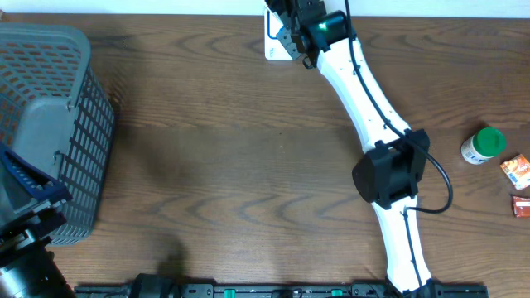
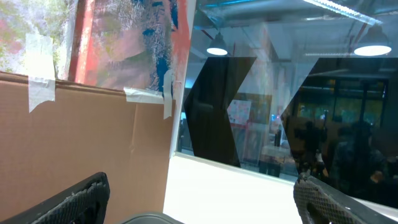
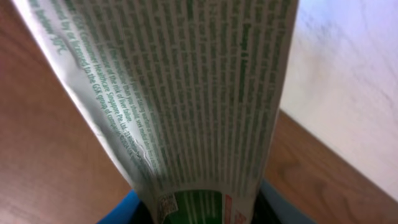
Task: Scan the item barcode
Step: 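Hold the white-and-green box in front of the white scanner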
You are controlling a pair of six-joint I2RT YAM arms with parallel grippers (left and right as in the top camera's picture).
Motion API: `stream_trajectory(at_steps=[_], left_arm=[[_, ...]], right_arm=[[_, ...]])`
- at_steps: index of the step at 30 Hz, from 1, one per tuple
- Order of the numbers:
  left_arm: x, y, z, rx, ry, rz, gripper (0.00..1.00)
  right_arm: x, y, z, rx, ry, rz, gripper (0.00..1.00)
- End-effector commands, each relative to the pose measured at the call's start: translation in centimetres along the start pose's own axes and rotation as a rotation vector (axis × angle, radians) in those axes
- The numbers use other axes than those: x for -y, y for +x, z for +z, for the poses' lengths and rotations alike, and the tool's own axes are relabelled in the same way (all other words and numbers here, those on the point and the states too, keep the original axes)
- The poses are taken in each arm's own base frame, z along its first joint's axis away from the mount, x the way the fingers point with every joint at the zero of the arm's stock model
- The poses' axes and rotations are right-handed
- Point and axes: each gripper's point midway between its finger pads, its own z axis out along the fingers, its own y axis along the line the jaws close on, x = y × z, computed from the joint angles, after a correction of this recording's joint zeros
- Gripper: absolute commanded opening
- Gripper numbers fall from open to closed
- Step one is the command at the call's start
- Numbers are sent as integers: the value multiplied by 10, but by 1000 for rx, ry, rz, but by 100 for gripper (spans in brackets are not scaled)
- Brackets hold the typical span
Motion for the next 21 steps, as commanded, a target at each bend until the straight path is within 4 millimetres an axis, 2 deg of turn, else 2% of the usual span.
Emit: stream_trajectory(at_steps=[1, 4, 7, 11, 13, 17, 21], left_arm=[[-4, -7, -2, 14, -15, 1, 95], [-4, -7, -2, 15, -15, 1, 95], [-4, -7, -2, 14, -15, 1, 95], [-4, -7, -2, 15, -15, 1, 95], [-4, -7, -2, 15, -15, 1, 95], [-4, -7, -2, 14, -15, 1, 95], [-4, -7, -2, 14, -15, 1, 95]], right_arm=[[-6, -8, 12, 44, -27, -11, 36], [-8, -14, 21, 74, -28, -4, 36], [3, -14, 36, 84, 46, 0, 39], [28, -1, 62, 40, 221, -30, 41], [33, 8, 75, 6, 286, -75, 41], [34, 24, 91, -59, 363, -151, 39], [36, 29, 98, -87, 409, -199, 39]])
